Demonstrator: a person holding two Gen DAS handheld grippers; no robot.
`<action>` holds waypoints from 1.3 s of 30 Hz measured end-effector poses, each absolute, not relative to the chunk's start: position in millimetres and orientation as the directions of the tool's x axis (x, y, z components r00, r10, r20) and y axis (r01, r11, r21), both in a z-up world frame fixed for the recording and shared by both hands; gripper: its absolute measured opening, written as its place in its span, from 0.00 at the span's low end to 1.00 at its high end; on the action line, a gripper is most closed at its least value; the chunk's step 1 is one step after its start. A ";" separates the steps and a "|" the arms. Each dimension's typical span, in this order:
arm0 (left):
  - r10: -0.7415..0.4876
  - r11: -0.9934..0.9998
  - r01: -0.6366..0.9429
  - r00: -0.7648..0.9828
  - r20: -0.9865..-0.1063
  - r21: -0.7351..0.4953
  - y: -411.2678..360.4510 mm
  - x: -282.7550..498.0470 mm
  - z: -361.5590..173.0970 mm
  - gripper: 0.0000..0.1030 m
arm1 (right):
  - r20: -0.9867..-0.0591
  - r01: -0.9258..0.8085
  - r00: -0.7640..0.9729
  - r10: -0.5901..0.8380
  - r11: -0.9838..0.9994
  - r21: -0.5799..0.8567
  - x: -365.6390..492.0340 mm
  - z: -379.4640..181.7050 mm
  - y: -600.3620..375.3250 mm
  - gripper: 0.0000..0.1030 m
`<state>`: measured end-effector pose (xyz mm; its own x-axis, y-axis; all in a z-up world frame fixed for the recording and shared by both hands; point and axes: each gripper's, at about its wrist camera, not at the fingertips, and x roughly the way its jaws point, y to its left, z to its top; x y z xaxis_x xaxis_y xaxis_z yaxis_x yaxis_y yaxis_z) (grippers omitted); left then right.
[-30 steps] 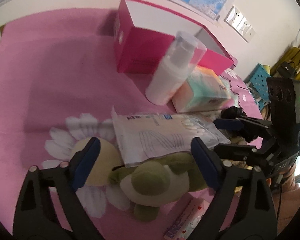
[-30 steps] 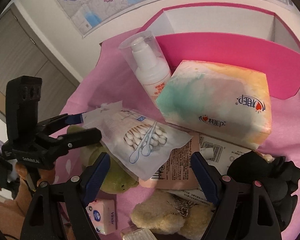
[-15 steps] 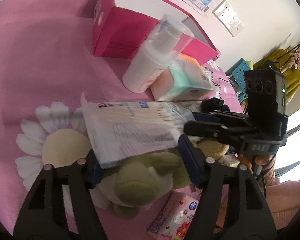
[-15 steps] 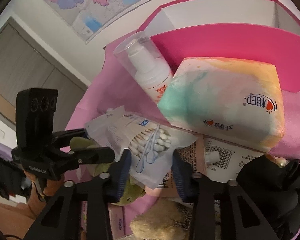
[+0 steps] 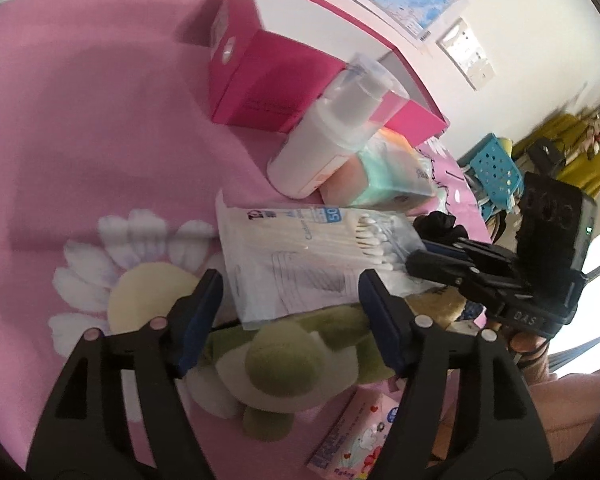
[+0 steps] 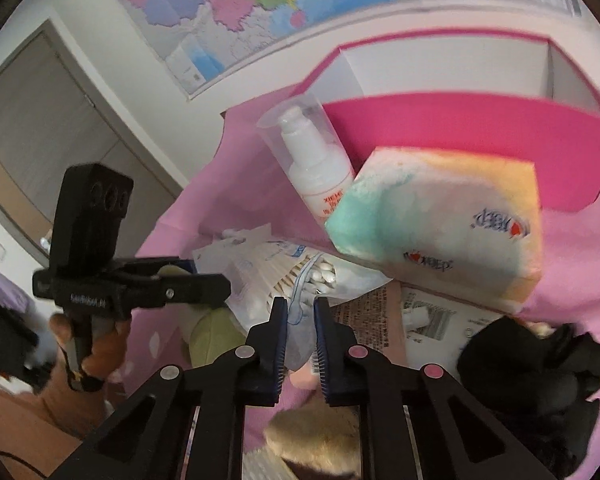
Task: Organize soft objects
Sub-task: 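Lift the cotton swab bag and release it into the pink box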
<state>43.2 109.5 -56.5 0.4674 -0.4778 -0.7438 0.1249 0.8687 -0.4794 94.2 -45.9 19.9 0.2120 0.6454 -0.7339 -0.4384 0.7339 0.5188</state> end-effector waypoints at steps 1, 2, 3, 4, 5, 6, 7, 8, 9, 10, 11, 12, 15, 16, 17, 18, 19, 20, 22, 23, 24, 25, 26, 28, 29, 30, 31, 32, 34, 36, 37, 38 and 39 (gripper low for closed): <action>-0.476 0.870 0.129 0.467 -0.745 -0.475 109.1 45.0 -56.3 0.69 | -0.737 -0.452 0.224 0.638 0.738 0.501 91.0 22.7 -47.4 0.12; -0.481 0.868 0.131 0.462 -0.745 -0.479 109.0 47.2 -56.5 0.67 | -0.737 -0.460 0.228 0.636 0.738 0.494 89.2 23.9 -47.1 0.12; -0.492 0.862 0.133 0.456 -0.741 -0.490 109.6 49.3 -57.2 0.62 | -0.736 -0.466 0.235 0.635 0.738 0.488 87.3 25.3 -48.1 0.12; -0.501 0.856 0.136 0.450 -0.739 -0.498 108.8 51.7 -58.1 0.60 | -0.737 -0.472 0.242 0.631 0.740 0.478 85.3 26.4 -48.1 0.12; -0.495 0.861 0.135 0.449 -0.744 -0.491 107.0 53.3 -58.7 0.55 | -0.737 -0.478 0.249 0.629 0.741 0.471 83.3 27.3 -49.9 0.12; -0.489 0.864 0.132 0.451 -0.747 -0.486 106.4 54.4 -59.1 0.51 | -0.737 -0.483 0.260 0.624 0.745 0.461 81.0 28.2 -53.5 0.12; -0.496 0.859 0.126 0.449 -0.743 -0.497 107.1 55.1 -59.0 0.50 | -0.737 -0.487 0.270 0.619 0.748 0.450 80.0 29.6 -54.4 0.12; -0.495 0.859 0.121 0.451 -0.743 -0.498 107.2 54.5 -58.1 0.45 | -0.738 -0.488 0.273 0.617 0.750 0.447 79.4 30.5 -55.5 0.12; -0.490 0.861 0.118 0.456 -0.743 -0.495 107.4 52.8 -56.3 0.41 | -0.736 -0.489 0.281 0.617 0.751 0.443 77.8 31.8 -57.3 0.12; -0.486 0.863 0.120 0.466 -0.739 -0.491 107.5 49.6 -52.3 0.39 | -0.734 -0.492 0.288 0.615 0.753 0.437 75.4 34.7 -57.9 0.12; -0.483 0.864 0.122 0.475 -0.736 -0.488 106.9 46.5 -49.2 0.38 | -0.734 -0.497 0.292 0.613 0.753 0.431 75.0 35.8 -59.5 0.12; -0.480 0.866 0.128 0.487 -0.730 -0.484 106.4 42.4 -44.2 0.37 | -0.730 -0.503 0.301 0.614 0.752 0.426 73.0 38.6 -61.4 0.12; -0.467 0.874 0.162 0.538 -0.702 -0.458 102.1 27.0 -24.8 0.37 | -0.706 -0.523 0.328 0.627 0.743 0.417 69.7 50.0 -64.5 0.12; -0.462 0.877 0.176 0.559 -0.688 -0.447 99.4 21.2 -15.6 0.37 | -0.696 -0.536 0.344 0.630 0.741 0.405 68.0 57.1 -66.1 0.12; -0.460 0.879 0.187 0.576 -0.676 -0.439 98.4 17.5 -8.2 0.37 | -0.689 -0.546 0.356 0.631 0.739 0.395 67.0 62.6 -67.0 0.12; -0.457 0.881 0.195 0.588 -0.667 -0.432 98.3 14.4 -1.8 0.37 | -0.679 -0.557 0.371 0.633 0.737 0.383 66.5 70.9 -69.0 0.12; -0.452 0.884 0.207 0.608 -0.652 -0.420 97.3 11.2 8.3 0.37 | -0.670 -0.565 0.382 0.636 0.735 0.376 66.6 76.4 -70.0 0.12; -0.445 0.888 0.216 0.627 -0.639 -0.407 96.0 9.9 17.5 0.37 | -0.659 -0.572 0.394 0.641 0.732 0.370 67.3 82.9 -71.9 0.12; -0.435 0.894 0.239 0.667 -0.605 -0.379 94.7 6.7 38.2 0.37 | -0.633 -0.586 0.423 0.649 0.728 0.356 71.9 97.7 -73.6 0.12; -0.426 0.899 0.247 0.682 -0.594 -0.362 93.0 6.8 46.5 0.37 | -0.621 -0.591 0.434 0.653 0.726 0.351 73.4 104.1 -75.2 0.12; -0.418 0.904 0.256 0.696 -0.583 -0.343 91.4 8.0 55.7 0.37 | -0.610 -0.595 0.443 0.657 0.724 0.348 76.8 108.5 -75.9 0.12; -0.417 0.905 0.264 0.705 -0.574 -0.334 91.3 9.7 61.5 0.37 | -0.598 -0.598 0.453 0.661 0.723 0.346 80.7 114.4 -76.4 0.12; -0.417 0.906 0.274 0.713 -0.563 -0.324 91.7 12.0 68.5 0.37 | -0.585 -0.602 0.466 0.664 0.723 0.341 84.7 119.8 -78.5 0.12; -0.403 0.914 0.284 0.726 -0.558 -0.291 89.2 20.8 78.0 0.37 | -0.570 -0.607 0.491 0.658 0.728 0.318 92.4 127.3 -77.7 0.12; -0.389 0.920 0.282 0.733 -0.558 -0.271 86.6 28.8 82.8 0.37 | -0.564 -0.610 0.500 0.657 0.730 0.309 98.0 130.7 -77.5 0.12; -0.379 0.925 0.281 0.737 -0.560 -0.256 84.8 35.9 85.9 0.37 | -0.559 -0.612 0.505 0.657 0.730 0.305 101.8 133.1 -78.3 0.12; -0.372 0.928 0.281 0.740 -0.561 -0.245 84.7 44.0 88.8 0.37 | -0.558 -0.610 0.515 0.650 0.736 0.294 109.3 134.5 -78.1 0.12; -0.365 0.931 0.276 0.743 -0.561 -0.239 83.1 51.5 91.6 0.37 | -0.561 -0.604 0.526 0.640 0.745 0.284 115.1 134.9 -78.0 0.12; -0.346 0.938 0.265 0.747 -0.567 -0.223 81.5 70.3 94.2 0.37 | -0.563 -0.595 0.535 0.630 0.754 0.278 129.2 133.4 -77.7 0.12; -0.343 0.939 0.259 0.743 -0.575 -0.225 80.0 87.4 92.4 0.37 | -0.568 -0.580 0.541 0.620 0.764 0.281 144.7 128.9 -79.2 0.12; -0.337 0.941 0.254 0.738 -0.584 -0.221 79.7 99.0 90.2 0.37 | -0.576 -0.571 0.540 0.614 0.770 0.286 154.5 125.2 -79.8 0.12; -0.332 0.943 0.251 0.735 -0.591 -0.218 79.4 106.3 87.9 0.37 | -0.583 -0.564 0.536 0.611 0.773 0.292 162.8 121.5 -80.7 0.12; -0.331 0.943 0.246 0.729 -0.599 -0.223 80.8 117.9 83.4 0.37 | -0.590 -0.558 0.533 0.606 0.776 0.293 171.2 117.2 -80.9 0.12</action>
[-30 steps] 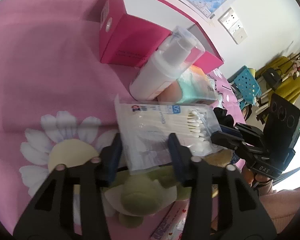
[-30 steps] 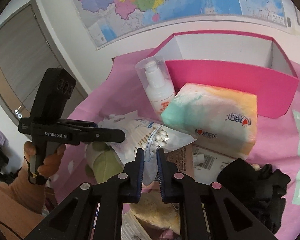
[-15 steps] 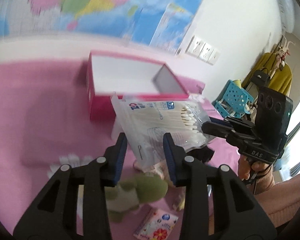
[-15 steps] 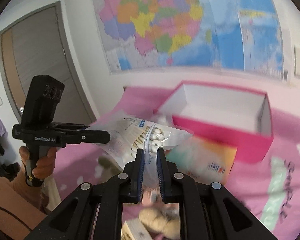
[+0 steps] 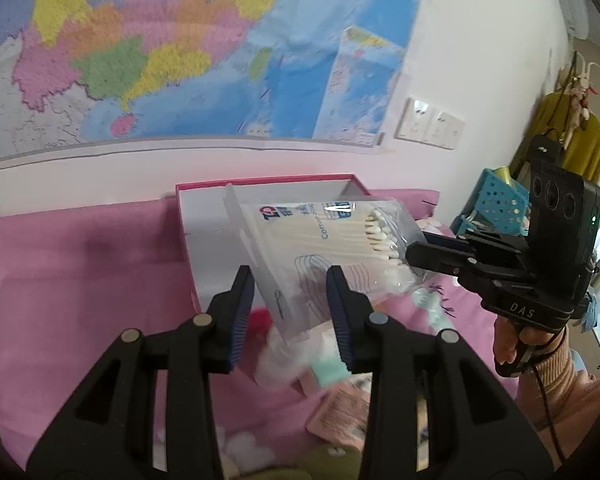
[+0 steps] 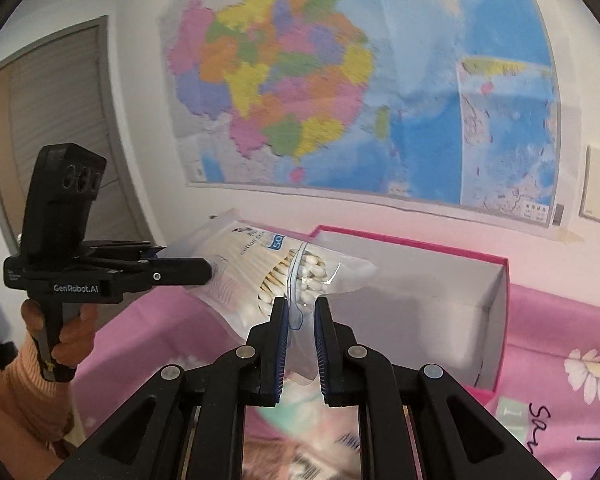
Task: Organize soft objects
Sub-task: 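Lift the cotton swab bag and release it into the pink box, then move the right gripper back to the green plush toy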
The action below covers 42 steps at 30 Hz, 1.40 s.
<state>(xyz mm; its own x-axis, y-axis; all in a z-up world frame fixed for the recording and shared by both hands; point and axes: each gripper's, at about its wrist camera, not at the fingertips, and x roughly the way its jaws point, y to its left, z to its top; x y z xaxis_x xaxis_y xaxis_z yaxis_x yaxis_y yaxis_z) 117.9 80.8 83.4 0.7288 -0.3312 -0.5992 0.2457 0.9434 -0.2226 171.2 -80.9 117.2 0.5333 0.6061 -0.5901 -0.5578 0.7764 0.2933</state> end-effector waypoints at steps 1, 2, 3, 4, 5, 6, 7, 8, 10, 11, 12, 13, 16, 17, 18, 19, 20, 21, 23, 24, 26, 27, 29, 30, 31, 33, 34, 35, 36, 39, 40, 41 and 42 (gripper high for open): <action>-0.330 0.944 0.243 0.723 -0.607 -0.224 81.6 122.5 79.6 0.37 | -0.600 -0.550 0.526 0.603 0.779 0.300 180.4 111.7 -81.0 0.12; -0.327 0.945 0.236 0.712 -0.621 -0.227 82.8 132.4 73.6 0.37 | -0.611 -0.543 0.520 0.597 0.783 0.303 189.1 105.9 -80.7 0.12; -0.322 0.947 0.226 0.706 -0.631 -0.230 83.1 139.7 69.5 0.37 | -0.626 -0.532 0.512 0.588 0.789 0.306 199.4 98.5 -79.8 0.12; -0.313 0.949 0.216 0.699 -0.643 -0.227 84.0 147.3 63.6 0.37 | -0.634 -0.525 0.501 0.589 0.789 0.319 206.0 93.1 -79.4 0.12; -0.310 0.951 0.210 0.687 -0.658 -0.228 84.3 154.6 57.7 0.37 | -0.646 -0.519 0.487 0.588 0.789 0.328 213.2 86.0 -78.1 0.12; -0.309 0.951 0.202 0.678 -0.667 -0.234 85.1 160.1 51.9 0.37 | -0.657 -0.514 0.482 0.579 0.795 0.323 217.6 80.5 -76.6 0.12; -0.300 0.954 0.193 0.669 -0.680 -0.232 85.7 166.8 45.4 0.37 | -0.671 -0.507 0.476 0.568 0.801 0.318 224.5 73.1 -74.3 0.12; -0.294 0.956 0.187 0.661 -0.690 -0.227 85.8 172.1 40.5 0.37 | -0.682 -0.506 0.469 0.561 0.804 0.313 229.0 67.8 -72.1 0.13; -0.276 0.961 0.170 0.644 -0.713 -0.219 85.6 182.0 31.2 0.37 | -0.708 -0.496 0.460 0.536 0.817 0.295 238.7 55.1 -67.7 0.13; -0.267 0.964 0.165 0.640 -0.721 -0.210 85.1 185.2 27.7 0.37 | -0.723 -0.492 0.448 0.526 0.820 0.292 242.9 48.5 -65.2 0.14; -0.257 0.966 0.160 0.637 -0.727 -0.201 84.2 188.1 24.9 0.37 | -0.733 -0.485 0.440 0.518 0.825 0.292 246.7 42.9 -64.3 0.14; -0.243 0.970 0.145 0.632 -0.736 -0.195 84.6 190.5 20.9 0.37 | -0.744 -0.476 0.430 0.512 0.828 0.296 250.9 36.9 -63.2 0.16; -0.197 0.980 0.115 0.641 -0.742 -0.161 84.3 192.7 15.6 0.37 | -0.789 -0.449 0.387 0.478 0.844 0.292 261.2 19.9 -57.9 0.23; -0.183 0.983 0.107 0.650 -0.738 -0.149 84.1 191.7 16.0 0.37 | -0.799 -0.447 0.381 0.466 0.849 0.282 262.7 15.5 -55.6 0.28; -0.175 0.984 0.104 0.656 -0.734 -0.143 84.4 190.4 17.2 0.37 | -0.807 -0.447 0.373 0.458 0.851 0.276 263.4 12.4 -53.9 0.30; -0.163 0.986 0.094 0.661 -0.732 -0.135 85.0 189.0 18.7 0.37 | -0.817 -0.444 0.367 0.445 0.855 0.267 263.4 9.4 -52.6 0.31; -0.162 0.987 0.092 0.667 -0.728 -0.135 85.9 188.0 20.2 0.37 | -0.820 -0.439 0.371 0.436 0.860 0.258 262.9 8.7 -52.9 0.32; -0.159 0.987 0.089 0.674 -0.722 -0.134 86.7 185.6 22.2 0.38 | -0.820 -0.434 0.372 0.435 0.862 0.261 261.8 8.8 -54.2 0.34; -0.146 0.988 0.073 0.695 -0.704 -0.133 89.0 178.7 27.7 0.38 | -0.813 -0.426 0.373 0.446 0.861 0.277 259.7 10.5 -58.4 0.35; -0.141 0.989 0.069 0.709 -0.691 -0.131 89.7 173.5 31.2 0.38 | -0.806 -0.426 0.381 0.453 0.860 0.281 255.5 14.6 -61.2 0.35; -0.136 0.989 0.063 0.742 -0.657 -0.134 91.3 159.0 40.4 0.44 | -0.788 -0.433 0.398 0.470 0.853 0.290 249.3 23.1 -65.6 0.36; -0.140 0.988 0.065 0.756 -0.639 -0.139 92.8 150.4 45.0 0.53 | -0.778 -0.440 0.399 0.485 0.846 0.302 246.2 27.8 -65.8 0.36; -0.153 0.986 0.081 0.794 -0.589 -0.147 93.4 127.7 55.9 0.62 | -0.751 -0.461 0.408 0.519 0.827 0.322 231.6 41.5 -70.8 0.43; -0.166 0.984 0.095 0.805 -0.570 -0.151 92.6 116.6 60.7 0.62 | -0.734 -0.474 0.420 0.534 0.818 0.325 221.3 49.9 -74.8 0.45; -0.173 0.983 0.108 0.812 -0.557 -0.148 90.0 108.3 64.0 0.62 | -0.720 -0.484 0.425 0.548 0.810 0.331 215.1 56.4 -75.8 0.47; -0.186 0.982 0.132 0.824 -0.535 -0.137 85.6 92.4 68.3 0.63 | -0.692 -0.505 0.426 0.582 0.788 0.352 197.1 69.2 -82.3 0.48; -0.200 0.979 0.150 0.825 -0.529 -0.135 83.3 83.8 69.1 0.63 | -0.683 -0.511 0.425 0.594 0.780 0.360 191.5 72.9 -83.9 0.48; -0.213 0.977 0.167 0.823 -0.527 -0.134 80.8 76.2 68.6 0.64 | -0.669 -0.521 0.424 0.610 0.769 0.371 181.0 78.2 -86.4 0.49; -0.220 0.975 0.177 0.819 -0.529 -0.132 78.2 72.1 68.0 0.64 | -0.659 -0.530 0.425 0.620 0.761 0.374 170.9 82.7 -87.5 0.49; -0.231 0.973 0.195 0.802 -0.551 -0.124 74.6 56.3 59.0 0.64 | -0.641 -0.554 0.399 0.655 0.730 0.401 146.4 89.3 -89.7 0.49; -0.234 0.972 0.197 0.792 -0.564 -0.126 75.1 50.2 53.0 0.64 | -0.637 -0.560 0.385 0.668 0.718 0.414 137.7 89.8 -90.0 0.49; -0.224 0.975 0.189 0.787 -0.576 -0.121 75.7 46.1 48.2 0.64 | -0.637 -0.566 0.368 0.677 0.707 0.425 128.5 88.7 -88.6 0.49; -0.206 0.978 0.173 0.784 -0.585 -0.113 76.4 40.9 43.4 0.64 | -0.641 -0.568 0.356 0.680 0.702 0.430 121.2 87.6 -86.8 0.49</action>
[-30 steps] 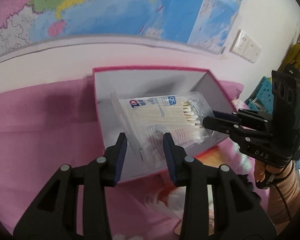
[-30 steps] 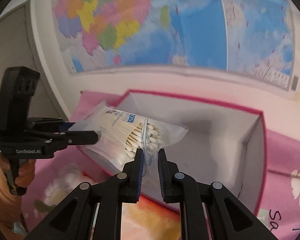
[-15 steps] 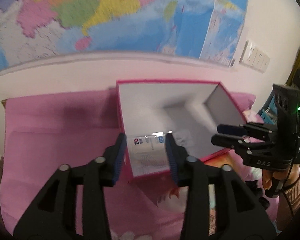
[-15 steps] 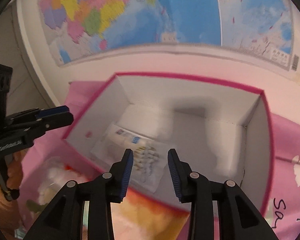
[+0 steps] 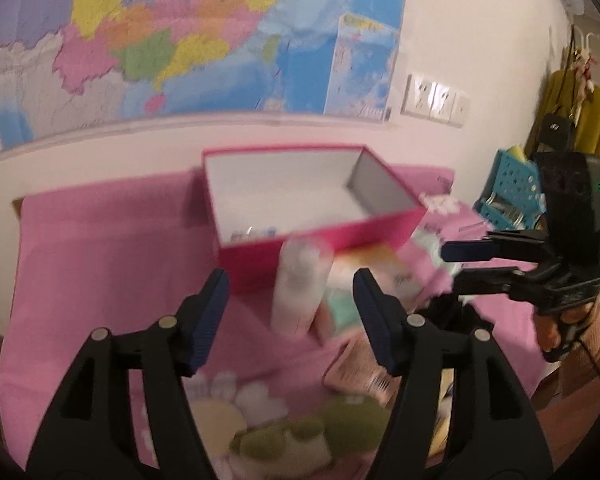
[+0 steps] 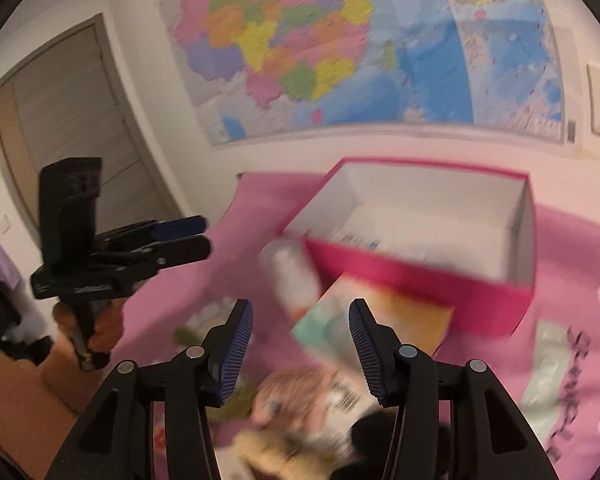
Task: Organize soft objects
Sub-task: 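Move the right gripper back to the green plush toy, then close the right gripper around the green plush toy's body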
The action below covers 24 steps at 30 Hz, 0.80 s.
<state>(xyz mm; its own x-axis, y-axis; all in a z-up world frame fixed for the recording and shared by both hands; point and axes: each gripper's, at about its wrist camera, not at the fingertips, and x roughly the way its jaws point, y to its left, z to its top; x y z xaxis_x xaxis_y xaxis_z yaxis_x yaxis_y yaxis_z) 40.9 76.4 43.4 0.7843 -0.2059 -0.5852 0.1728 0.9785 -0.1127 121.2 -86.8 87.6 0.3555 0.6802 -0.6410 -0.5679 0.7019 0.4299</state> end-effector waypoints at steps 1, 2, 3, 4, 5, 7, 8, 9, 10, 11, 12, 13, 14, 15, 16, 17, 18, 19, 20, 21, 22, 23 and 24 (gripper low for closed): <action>-0.199 0.980 0.163 0.779 -0.595 -0.115 78.0 36.0 38.2 0.64 | -0.646 -0.572 0.340 0.684 0.695 0.435 113.6 84.9 -84.2 0.49; -0.201 0.980 0.157 0.771 -0.604 -0.126 79.7 32.5 33.3 0.64 | -0.653 -0.578 0.322 0.685 0.689 0.438 106.0 81.1 -79.5 0.49; -0.201 0.980 0.148 0.764 -0.613 -0.137 81.5 28.9 28.0 0.64 | -0.661 -0.583 0.312 0.682 0.687 0.434 100.5 78.7 -75.5 0.49; -0.195 0.981 0.136 0.757 -0.624 -0.141 83.1 25.3 22.1 0.64 | -0.678 -0.592 0.301 0.671 0.688 0.419 93.1 74.7 -68.1 0.49; -0.191 0.981 0.129 0.748 -0.635 -0.144 84.2 21.5 16.6 0.64 | -0.688 -0.600 0.292 0.664 0.687 0.409 88.6 72.1 -62.4 0.49; -0.189 0.981 0.114 0.732 -0.654 -0.156 87.9 15.6 6.3 0.64 | -0.702 -0.618 0.266 0.661 0.675 0.402 79.5 66.4 -51.2 0.50; -0.186 0.982 0.108 0.728 -0.660 -0.158 89.1 13.4 2.9 0.64 | -0.708 -0.624 0.258 0.658 0.673 0.398 76.8 64.3 -45.3 0.50; -0.185 0.982 0.102 0.721 -0.668 -0.162 90.6 10.9 -1.8 0.64 | -0.715 -0.630 0.247 0.654 0.669 0.394 73.3 61.5 -38.2 0.50; -0.185 0.981 0.094 0.711 -0.679 -0.168 92.4 7.9 -7.4 0.64 | -0.719 -0.634 0.240 0.652 0.666 0.392 71.7 59.3 -34.4 0.51; -0.184 0.981 0.089 0.705 -0.685 -0.172 93.4 6.0 -10.8 0.64 | -0.728 -0.641 0.236 0.644 0.666 0.381 69.7 56.6 -28.1 0.53; -0.183 0.981 0.083 0.696 -0.694 -0.175 94.3 3.7 -14.8 0.64 | -0.737 -0.645 0.237 0.632 0.670 0.367 68.5 54.1 -22.2 0.53; -0.179 0.982 0.076 0.692 -0.699 -0.175 95.1 0.7 -18.2 0.64 | -0.743 -0.645 0.237 0.626 0.673 0.361 67.1 51.8 -20.1 0.53; -0.176 0.982 0.070 0.691 -0.701 -0.177 96.3 -1.0 -19.7 0.64 | -0.748 -0.646 0.232 0.621 0.673 0.359 66.1 49.2 -16.8 0.53; -0.178 0.981 0.067 0.690 -0.702 -0.183 97.5 -2.8 -21.0 0.64 | -0.751 -0.648 0.226 0.621 0.671 0.360 65.6 47.3 -14.4 0.54; -0.186 0.979 0.069 0.688 -0.702 -0.193 99.0 -4.8 -22.3 0.64 | -0.754 -0.649 0.219 0.620 0.670 0.362 65.2 45.4 -12.1 0.54; -0.191 0.978 0.070 0.687 -0.701 -0.198 99.5 -6.0 -22.8 0.64 | -0.759 -0.649 0.215 0.615 0.671 0.359 65.3 43.4 -10.1 0.54; -0.196 0.977 0.071 0.686 -0.701 -0.203 100.0 -6.9 -23.8 0.64 | -0.763 -0.649 0.214 0.609 0.673 0.355 64.5 41.3 -9.5 0.53; -0.203 0.975 0.072 0.682 -0.703 -0.211 100.1 -8.0 -25.6 0.64 | -0.767 -0.651 0.213 0.605 0.673 0.351 65.2 39.7 -7.9 0.54; -0.207 0.974 0.072 0.677 -0.706 -0.217 100.5 -9.1 -27.9 0.64 | -0.769 -0.650 0.208 0.604 0.673 0.353 65.7 38.1 -7.0 0.54; -0.208 0.973 0.071 0.674 -0.709 -0.218 100.5 -10.1 -29.8 0.64 | -0.771 -0.647 0.201 0.604 0.673 0.358 66.2 36.3 -6.6 0.54; -0.208 0.973 0.069 0.669 -0.714 -0.219 100.3 -10.7 -32.2 0.64 | -0.774 -0.647 0.199 0.601 0.674 0.357 66.0 34.8 -6.0 0.54; -0.209 0.973 0.068 0.666 -0.716 -0.221 100.1 -10.4 -32.9 0.64 | -0.777 -0.647 0.198 0.598 0.675 0.354 66.8 33.5 -5.2 0.54; -0.213 0.972 0.068 0.662 -0.719 -0.225 99.9 -10.4 -33.9 0.64 | -0.780 -0.648 0.197 0.594 0.676 0.352 66.5 32.1 -4.3 0.54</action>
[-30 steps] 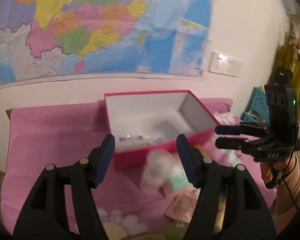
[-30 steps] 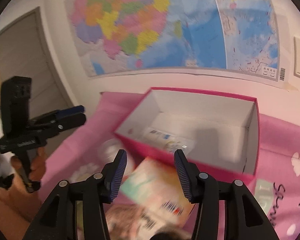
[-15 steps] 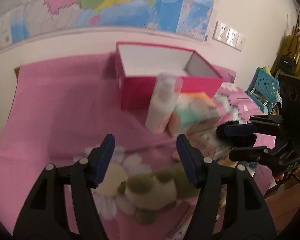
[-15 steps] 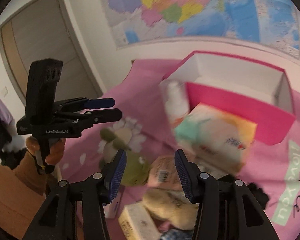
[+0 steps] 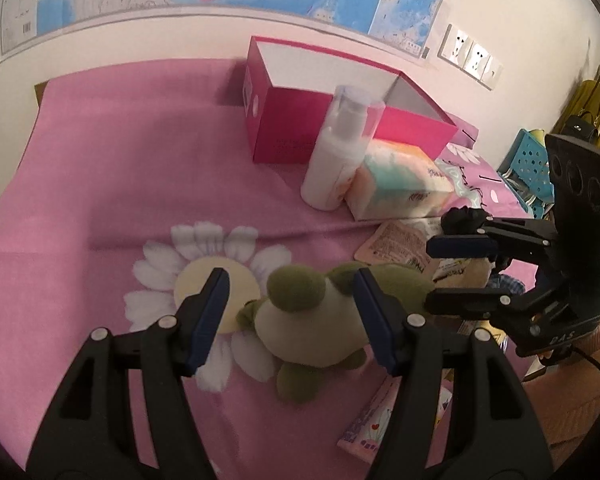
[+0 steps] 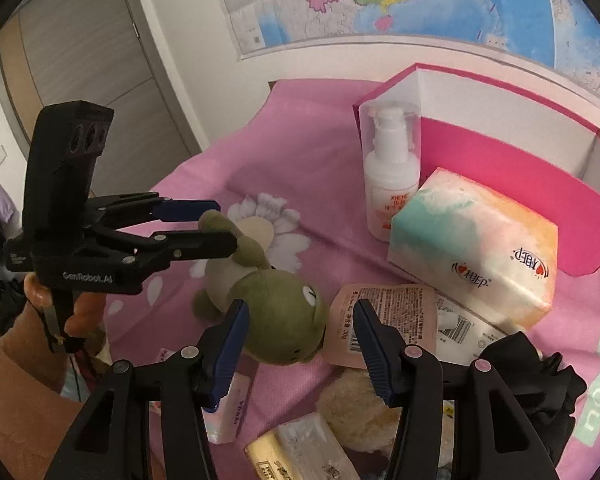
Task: Organize soft objects
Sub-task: 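Close the right gripper around the green plush toy's body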
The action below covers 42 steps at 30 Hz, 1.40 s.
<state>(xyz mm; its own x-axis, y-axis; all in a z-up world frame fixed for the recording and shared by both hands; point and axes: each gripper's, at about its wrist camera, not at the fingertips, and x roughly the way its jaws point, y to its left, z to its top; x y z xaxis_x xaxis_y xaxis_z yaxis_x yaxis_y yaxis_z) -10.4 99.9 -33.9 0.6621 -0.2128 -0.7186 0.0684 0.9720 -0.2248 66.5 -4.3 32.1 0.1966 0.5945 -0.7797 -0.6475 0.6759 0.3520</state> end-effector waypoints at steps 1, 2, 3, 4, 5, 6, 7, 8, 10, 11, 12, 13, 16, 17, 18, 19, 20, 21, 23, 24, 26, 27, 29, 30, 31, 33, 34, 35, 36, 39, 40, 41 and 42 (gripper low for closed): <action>-0.220 0.970 0.070 0.657 -0.721 -0.233 100.3 -10.7 -35.5 0.64 | -0.780 -0.648 0.193 0.595 0.674 0.354 66.2 31.0 -3.6 0.54; -0.224 0.969 0.071 0.653 -0.723 -0.236 100.8 -11.0 -36.6 0.64 | -0.780 -0.648 0.192 0.596 0.674 0.356 66.7 30.5 -2.9 0.54; -0.225 0.969 0.071 0.650 -0.726 -0.236 101.2 -10.9 -37.5 0.64 | -0.780 -0.648 0.191 0.596 0.673 0.356 67.4 30.2 -2.1 0.54; -0.226 0.969 0.070 0.646 -0.729 -0.237 102.1 -10.9 -38.8 0.64 | -0.779 -0.647 0.192 0.596 0.674 0.357 66.8 29.6 -0.9 0.55; -0.230 0.968 0.071 0.643 -0.730 -0.242 102.9 -11.0 -39.9 0.64 | -0.779 -0.647 0.192 0.597 0.674 0.357 67.0 29.1 -0.3 0.55; -0.239 0.965 0.073 0.640 -0.730 -0.252 103.8 -11.3 -40.9 0.64 | -0.778 -0.646 0.191 0.598 0.674 0.359 67.0 28.5 -0.1 0.55; -0.247 0.963 0.076 0.639 -0.729 -0.260 105.3 -11.0 -41.6 0.64 | -0.777 -0.644 0.189 0.600 0.673 0.363 67.3 28.1 -0.3 0.55; -0.252 0.961 0.077 0.637 -0.728 -0.266 106.2 -11.0 -41.7 0.64 | -0.777 -0.644 0.188 0.601 0.673 0.365 66.7 27.8 0.0 0.55; -0.263 0.958 0.081 0.635 -0.727 -0.276 106.4 -11.6 -43.0 0.64 | -0.777 -0.645 0.185 0.601 0.671 0.366 65.7 27.3 1.4 0.55; -0.266 0.957 0.085 0.633 -0.727 -0.277 105.9 -12.0 -43.5 0.64 | -0.778 -0.645 0.183 0.601 0.671 0.366 65.7 26.8 1.6 0.57; -0.269 0.957 0.088 0.632 -0.727 -0.277 105.5 -12.9 -44.0 0.64 | -0.780 -0.644 0.182 0.599 0.672 0.365 65.7 26.1 2.0 0.58; -0.276 0.955 0.096 0.629 -0.727 -0.280 104.7 -13.6 -44.7 0.64 | -0.780 -0.645 0.182 0.598 0.672 0.365 65.8 25.4 2.5 0.59; -0.288 0.954 0.114 0.617 -0.733 -0.279 101.4 -14.1 -46.7 0.64 | -0.778 -0.644 0.179 0.602 0.670 0.370 65.5 24.1 4.0 0.59; -0.293 0.953 0.120 0.613 -0.734 -0.279 100.6 -14.1 -47.1 0.64 | -0.777 -0.644 0.179 0.604 0.668 0.371 65.5 23.9 4.1 0.58; -0.300 0.951 0.127 0.608 -0.735 -0.283 99.9 -14.2 -47.6 0.64 | -0.775 -0.645 0.176 0.607 0.666 0.375 65.6 23.3 4.3 0.58; -0.309 0.948 0.134 0.601 -0.737 -0.289 98.8 -14.0 -48.7 0.64 | -0.773 -0.645 0.174 0.610 0.664 0.379 65.4 23.2 3.5 0.55; -0.315 0.946 0.138 0.596 -0.739 -0.292 97.8 -13.2 -49.7 0.64 | -0.767 -0.645 0.168 0.619 0.657 0.389 65.4 23.0 2.9 0.47; -0.321 0.945 0.143 0.592 -0.740 -0.295 96.3 -13.1 -50.6 0.64 | -0.761 -0.647 0.160 0.629 0.649 0.400 65.2 23.1 2.9 0.42; -0.317 0.946 0.146 0.593 -0.740 -0.289 94.2 -13.9 -50.3 0.64 | -0.752 -0.653 0.159 0.640 0.639 0.406 64.2 25.1 2.6 0.32; -0.314 0.947 0.145 0.593 -0.741 -0.285 93.8 -13.8 -49.8 0.64 | -0.752 -0.659 0.162 0.639 0.637 0.399 63.3 26.0 3.0 0.32; -0.312 0.948 0.144 0.594 -0.741 -0.283 93.4 -13.5 -49.0 0.64 | -0.749 -0.660 0.162 0.642 0.635 0.402 63.2 26.1 2.6 0.31; -0.308 0.950 0.143 0.595 -0.742 -0.279 92.4 -13.9 -48.7 0.64 | -0.746 -0.657 0.160 0.646 0.634 0.408 63.9 25.9 1.6 0.31; -0.302 0.952 0.145 0.599 -0.742 -0.270 92.1 -14.4 -47.4 0.64 | -0.741 -0.650 0.155 0.653 0.632 0.421 65.1 25.7 0.0 0.30; -0.295 0.954 0.146 0.600 -0.744 -0.260 90.8 -14.8 -46.5 0.64 | -0.738 -0.648 0.157 0.656 0.633 0.425 65.4 25.8 -1.2 0.30; -0.290 0.956 0.146 0.601 -0.745 -0.255 89.4 -15.2 -46.1 0.64 | -0.736 -0.644 0.157 0.659 0.633 0.430 65.5 25.8 -2.0 0.29; -0.281 0.959 0.147 0.604 -0.746 -0.242 86.6 -16.4 -45.0 0.64 | -0.733 -0.638 0.153 0.663 0.633 0.439 66.8 25.5 -3.3 0.29; -0.277 0.960 0.150 0.605 -0.746 -0.234 84.6 -17.4 -44.2 0.64 | -0.731 -0.637 0.153 0.665 0.633 0.441 67.3 24.8 -2.7 0.29; -0.276 0.961 0.154 0.606 -0.746 -0.231 83.0 -18.2 -43.5 0.64 | -0.730 -0.635 0.154 0.666 0.632 0.443 67.7 25.0 -2.7 0.29; -0.272 0.962 0.156 0.608 -0.746 -0.223 80.9 -18.7 -42.6 0.64 | -0.728 -0.634 0.156 0.668 0.633 0.444 67.6 25.3 -2.6 0.29; -0.261 0.965 0.166 0.614 -0.745 -0.201 76.4 -21.0 -39.6 0.64 | -0.726 -0.632 0.158 0.669 0.634 0.446 67.6 25.9 -1.7 0.29; -0.259 0.966 0.168 0.616 -0.744 -0.197 75.5 -21.3 -38.7 0.64 | -0.726 -0.632 0.160 0.669 0.634 0.445 68.1 26.5 -2.5 0.28; -0.264 0.965 0.174 0.618 -0.741 -0.198 74.9 -21.8 -37.3 0.64 | -0.725 -0.629 0.159 0.670 0.635 0.448 68.3 26.7 -2.6 0.28; -0.271 0.963 0.180 0.620 -0.736 -0.203 74.6 -22.2 -35.6 0.64 | -0.725 -0.629 0.159 0.670 0.635 0.449 67.5 28.2 -5.1 0.28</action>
